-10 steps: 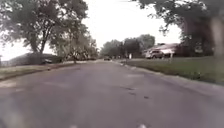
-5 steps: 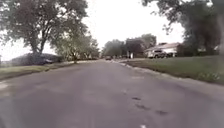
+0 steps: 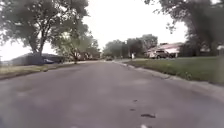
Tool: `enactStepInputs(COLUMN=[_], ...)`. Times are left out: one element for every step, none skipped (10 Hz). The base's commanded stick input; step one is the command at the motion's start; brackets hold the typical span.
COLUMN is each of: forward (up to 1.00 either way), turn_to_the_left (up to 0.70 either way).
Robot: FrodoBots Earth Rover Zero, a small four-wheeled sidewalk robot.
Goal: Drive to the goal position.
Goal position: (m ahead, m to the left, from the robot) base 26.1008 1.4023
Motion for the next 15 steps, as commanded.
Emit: enactStepInputs(forward=[1.00, 1.00, 1.00, 1.00, 1.00, 1.00, 1.00, 1.00, 1.00, 1.00, 1.00, 1.00, 1.00, 1.00, 1.00], turn_to_the_left=[0.00, 0.00, 0.00, 0.00, 0.00, -0.02, -0.19, -0.36, -0.25, -0.05, 0.00, 0.00, 0.00, 0.00, 0.00])
